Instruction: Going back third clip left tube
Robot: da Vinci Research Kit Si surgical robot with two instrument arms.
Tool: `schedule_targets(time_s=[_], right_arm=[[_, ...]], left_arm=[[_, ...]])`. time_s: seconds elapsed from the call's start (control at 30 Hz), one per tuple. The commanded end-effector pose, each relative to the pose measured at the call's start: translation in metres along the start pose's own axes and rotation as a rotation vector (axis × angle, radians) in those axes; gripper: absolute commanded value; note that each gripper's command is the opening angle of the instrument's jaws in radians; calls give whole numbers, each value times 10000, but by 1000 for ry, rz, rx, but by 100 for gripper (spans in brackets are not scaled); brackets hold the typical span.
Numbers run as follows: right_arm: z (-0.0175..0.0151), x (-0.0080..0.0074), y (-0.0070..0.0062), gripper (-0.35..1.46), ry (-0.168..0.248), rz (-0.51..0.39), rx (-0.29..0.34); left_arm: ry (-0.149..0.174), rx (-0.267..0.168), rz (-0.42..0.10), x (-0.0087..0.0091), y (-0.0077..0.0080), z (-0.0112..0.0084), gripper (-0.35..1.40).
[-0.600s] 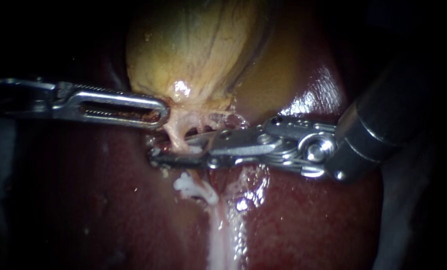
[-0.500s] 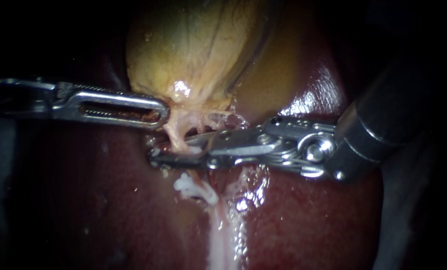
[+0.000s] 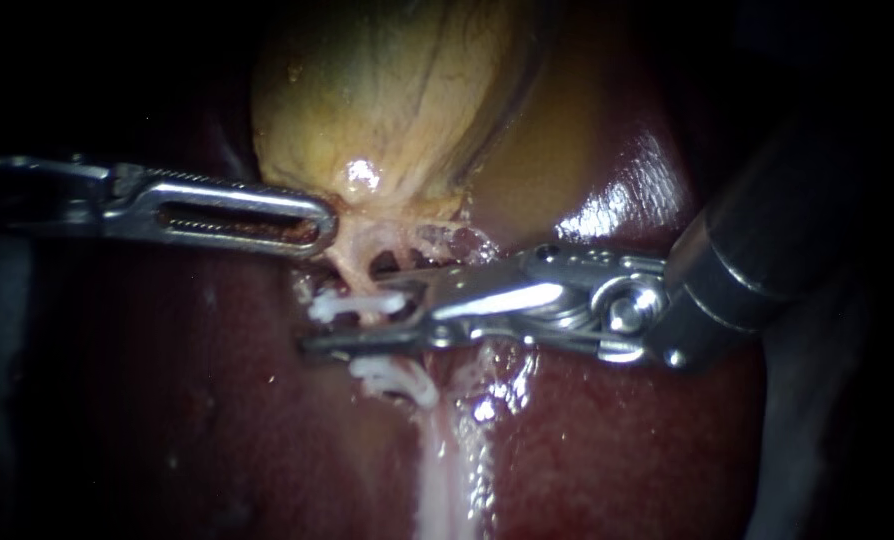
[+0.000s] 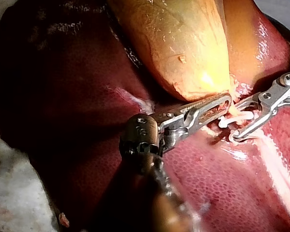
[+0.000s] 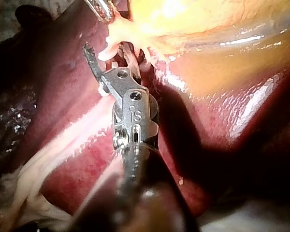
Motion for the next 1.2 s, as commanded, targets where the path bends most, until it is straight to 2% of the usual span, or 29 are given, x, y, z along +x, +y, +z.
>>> schedule_targets(time_s=[0.03,0.43,0.6,1.0,1.2], right_arm=[[-1,0,0,49,0,-1,2],[-26,-3,-7,49,-4,-8,15],[-45,-3,-16,49,-10,-19,33],[-126,22,-37,49,-16,-230,79],[-153,27,-39,49,-15,-272,80]], left_arm=[[0,-1,0,0,0,0,-35],[0,-1,0,0,0,-1,-35],[0,-1,0,0,0,-1,-35],[2,-3,0,0,-2,-1,-35],[2,-3,0,1,-3,0,-35]])
